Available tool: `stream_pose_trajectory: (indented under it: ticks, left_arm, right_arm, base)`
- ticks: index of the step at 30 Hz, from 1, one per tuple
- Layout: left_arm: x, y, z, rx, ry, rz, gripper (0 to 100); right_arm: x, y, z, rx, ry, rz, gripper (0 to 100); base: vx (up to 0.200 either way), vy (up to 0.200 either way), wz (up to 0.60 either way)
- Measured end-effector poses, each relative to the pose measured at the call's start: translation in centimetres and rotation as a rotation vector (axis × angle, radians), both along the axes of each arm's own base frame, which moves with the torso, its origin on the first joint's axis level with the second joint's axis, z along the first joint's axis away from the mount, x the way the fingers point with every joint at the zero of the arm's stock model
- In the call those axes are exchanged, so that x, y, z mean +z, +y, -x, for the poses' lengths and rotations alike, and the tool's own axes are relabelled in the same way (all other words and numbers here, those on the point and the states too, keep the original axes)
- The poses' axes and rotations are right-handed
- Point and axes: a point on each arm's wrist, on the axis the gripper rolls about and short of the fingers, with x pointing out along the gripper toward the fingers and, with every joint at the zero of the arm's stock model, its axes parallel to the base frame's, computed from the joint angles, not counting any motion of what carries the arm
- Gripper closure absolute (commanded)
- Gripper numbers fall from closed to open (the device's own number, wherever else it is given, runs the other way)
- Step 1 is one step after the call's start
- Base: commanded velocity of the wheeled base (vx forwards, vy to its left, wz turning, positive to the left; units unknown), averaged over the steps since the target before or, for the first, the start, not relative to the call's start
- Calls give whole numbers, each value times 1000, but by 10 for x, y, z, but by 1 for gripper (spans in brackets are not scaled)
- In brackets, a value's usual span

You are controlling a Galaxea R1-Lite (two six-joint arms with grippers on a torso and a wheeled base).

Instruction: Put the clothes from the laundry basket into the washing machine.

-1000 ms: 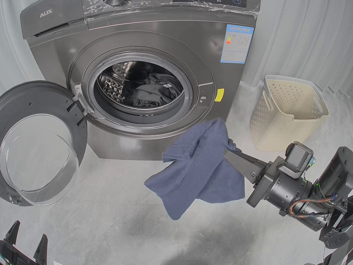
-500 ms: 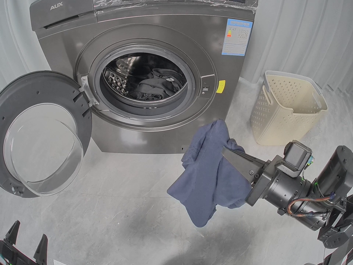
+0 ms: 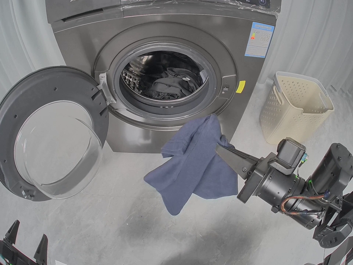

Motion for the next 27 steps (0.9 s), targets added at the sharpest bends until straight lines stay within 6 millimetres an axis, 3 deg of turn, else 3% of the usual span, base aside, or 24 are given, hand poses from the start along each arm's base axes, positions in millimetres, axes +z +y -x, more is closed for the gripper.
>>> stream_pose_trajectory:
  ticks: [7, 16, 22, 27]
  left_arm:
    - [0, 0, 0, 0, 0, -2, 0]
    - [0, 0, 0, 1, -1, -3, 0]
    - [0, 0, 0, 1, 0, -1, 0]
    - [0, 0, 0, 2, 0, -5, 0]
  right_arm:
    - [-1, 1, 0, 1, 3, 2, 100]
    - [-1, 2, 0, 7, 3, 3, 100]
    - [-2, 3, 1, 10, 6, 7, 100]
    - [-2, 5, 1, 15, 4, 6, 100]
  base:
    - [171, 0, 0]
    - [0, 0, 0]
    - [0, -200, 0]
    - [0, 0, 0]
